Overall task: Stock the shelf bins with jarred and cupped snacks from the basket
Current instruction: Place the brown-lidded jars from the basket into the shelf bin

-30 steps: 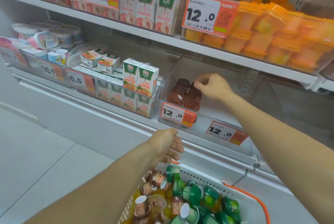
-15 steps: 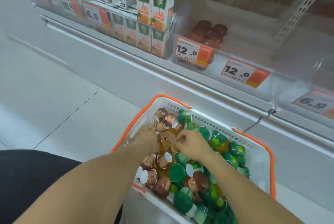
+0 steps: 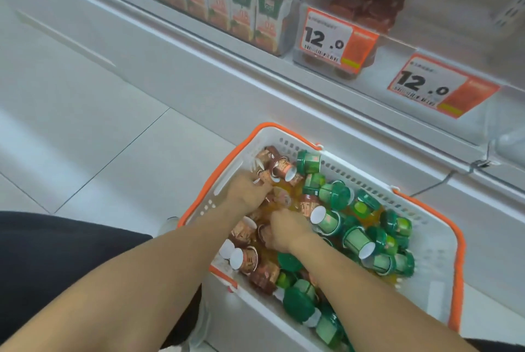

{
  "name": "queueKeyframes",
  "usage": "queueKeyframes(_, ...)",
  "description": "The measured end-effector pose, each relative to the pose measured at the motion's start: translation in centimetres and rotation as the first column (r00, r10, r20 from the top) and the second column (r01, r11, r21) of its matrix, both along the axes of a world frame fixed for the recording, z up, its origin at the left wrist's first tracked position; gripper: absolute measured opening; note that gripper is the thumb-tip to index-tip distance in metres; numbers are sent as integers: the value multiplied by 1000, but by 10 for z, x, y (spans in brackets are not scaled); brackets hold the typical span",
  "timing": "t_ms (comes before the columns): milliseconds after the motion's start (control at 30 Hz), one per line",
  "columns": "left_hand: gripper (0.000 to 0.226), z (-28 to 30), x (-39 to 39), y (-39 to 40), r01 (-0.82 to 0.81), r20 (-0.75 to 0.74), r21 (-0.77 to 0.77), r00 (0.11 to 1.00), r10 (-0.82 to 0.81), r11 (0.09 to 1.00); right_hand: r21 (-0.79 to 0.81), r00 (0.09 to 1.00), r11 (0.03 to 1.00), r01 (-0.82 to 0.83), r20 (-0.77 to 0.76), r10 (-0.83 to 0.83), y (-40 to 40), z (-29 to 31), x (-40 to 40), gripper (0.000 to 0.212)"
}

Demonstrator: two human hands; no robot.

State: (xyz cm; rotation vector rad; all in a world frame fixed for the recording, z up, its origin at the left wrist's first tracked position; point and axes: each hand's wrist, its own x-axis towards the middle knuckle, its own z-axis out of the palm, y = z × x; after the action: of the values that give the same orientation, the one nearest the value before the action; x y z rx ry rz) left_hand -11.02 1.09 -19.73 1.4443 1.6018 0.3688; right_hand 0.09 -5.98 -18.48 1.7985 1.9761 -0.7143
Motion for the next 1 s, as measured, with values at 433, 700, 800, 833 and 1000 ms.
queueKeyframes(433, 44, 159, -28, 54, 263, 435, -471, 900, -38, 842, 115, 660, 746, 656, -567, -493, 26, 82, 55, 34)
queueKeyframes(700, 42, 261, 21, 31, 425, 617, -343, 775, -141, 838, -380, -264, 607, 698, -924, -275, 22, 204, 103, 32)
queueKeyframes(800, 37, 261, 45, 14, 494, 712, -307, 687, -148, 813, -367, -324, 643, 673, -927, -190, 18, 221, 113, 41)
queueKeyframes(833, 37, 263, 54, 11, 516, 738, -295, 657, -151, 804, -360, -336, 660, 660, -926, -169, 17, 224, 114, 45)
queueKeyframes(1000, 49, 270, 78, 6, 543, 850, -269, 522, -69, 796, -369, -345, 659, 656, -923, -173, 8, 235, 109, 50)
